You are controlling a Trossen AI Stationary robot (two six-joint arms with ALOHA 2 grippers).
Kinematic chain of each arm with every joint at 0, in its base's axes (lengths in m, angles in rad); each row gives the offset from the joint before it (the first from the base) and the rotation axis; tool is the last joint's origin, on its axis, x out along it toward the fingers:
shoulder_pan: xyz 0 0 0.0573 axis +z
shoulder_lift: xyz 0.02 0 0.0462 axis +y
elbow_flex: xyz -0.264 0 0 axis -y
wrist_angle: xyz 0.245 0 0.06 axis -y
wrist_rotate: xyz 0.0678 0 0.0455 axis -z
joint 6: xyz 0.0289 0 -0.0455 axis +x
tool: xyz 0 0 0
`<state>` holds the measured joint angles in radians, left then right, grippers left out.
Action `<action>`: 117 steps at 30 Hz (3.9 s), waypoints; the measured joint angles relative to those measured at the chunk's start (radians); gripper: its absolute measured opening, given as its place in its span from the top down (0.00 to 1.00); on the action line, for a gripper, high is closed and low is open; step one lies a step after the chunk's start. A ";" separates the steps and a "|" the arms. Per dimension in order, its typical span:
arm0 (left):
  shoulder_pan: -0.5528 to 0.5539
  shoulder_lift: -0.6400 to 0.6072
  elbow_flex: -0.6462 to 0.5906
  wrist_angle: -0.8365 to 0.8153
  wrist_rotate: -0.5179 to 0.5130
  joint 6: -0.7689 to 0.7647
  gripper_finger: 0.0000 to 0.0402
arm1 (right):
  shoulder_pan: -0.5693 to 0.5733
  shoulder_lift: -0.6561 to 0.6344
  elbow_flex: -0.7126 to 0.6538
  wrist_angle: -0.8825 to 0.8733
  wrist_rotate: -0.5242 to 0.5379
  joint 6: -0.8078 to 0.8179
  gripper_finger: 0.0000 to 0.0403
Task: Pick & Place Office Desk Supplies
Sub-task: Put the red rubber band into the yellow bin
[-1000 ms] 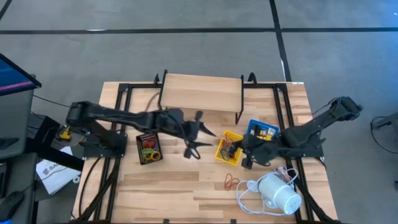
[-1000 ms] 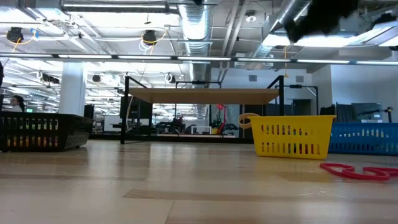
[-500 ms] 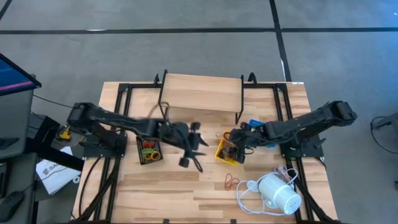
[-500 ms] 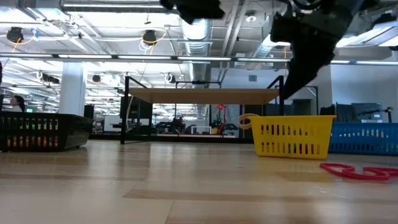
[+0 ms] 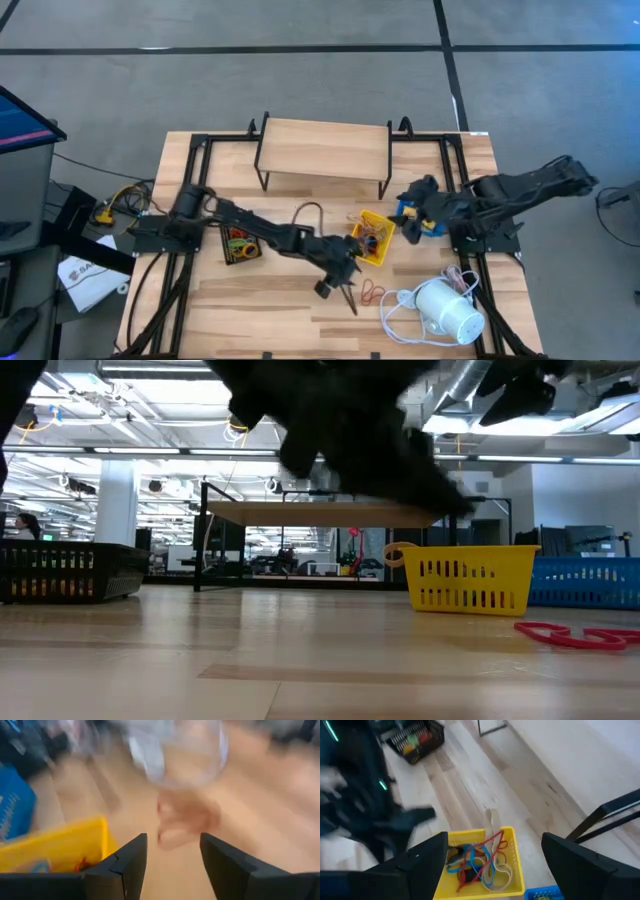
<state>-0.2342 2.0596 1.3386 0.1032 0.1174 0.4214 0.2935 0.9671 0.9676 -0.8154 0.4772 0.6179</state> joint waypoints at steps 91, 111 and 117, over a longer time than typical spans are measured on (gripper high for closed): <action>0.117 -0.367 -0.225 0.635 0.220 -0.067 1.00 | 0.117 0.225 -0.001 0.863 -0.226 -0.401 0.21; 0.118 -0.372 -0.222 0.692 0.220 -0.065 1.00 | 0.106 0.226 -0.001 0.786 -0.244 -0.397 0.42; 0.118 -0.372 -0.222 0.684 0.233 -0.047 0.96 | 0.107 0.226 -0.001 0.763 -0.242 -0.411 0.93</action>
<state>-0.1164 1.6875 1.1164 0.7871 0.3502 0.3739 0.4007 1.1931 0.9668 -0.0522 0.2356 0.2066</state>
